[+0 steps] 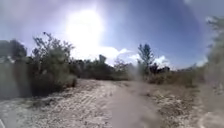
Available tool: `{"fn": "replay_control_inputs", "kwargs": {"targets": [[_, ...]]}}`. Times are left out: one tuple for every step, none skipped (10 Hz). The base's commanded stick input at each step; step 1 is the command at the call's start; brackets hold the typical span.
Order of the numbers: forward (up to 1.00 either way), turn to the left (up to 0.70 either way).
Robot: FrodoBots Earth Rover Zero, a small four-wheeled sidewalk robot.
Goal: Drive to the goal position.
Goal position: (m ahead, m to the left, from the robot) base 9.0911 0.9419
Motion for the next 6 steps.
{"fn": "replay_control_inputs", "kwargs": {"targets": [[0.7, 0.0], [0.7, 0.0], [0.7, 0.0], [0.7, 0.0], [0.7, 0.0], [0.7, 0.0]]}}
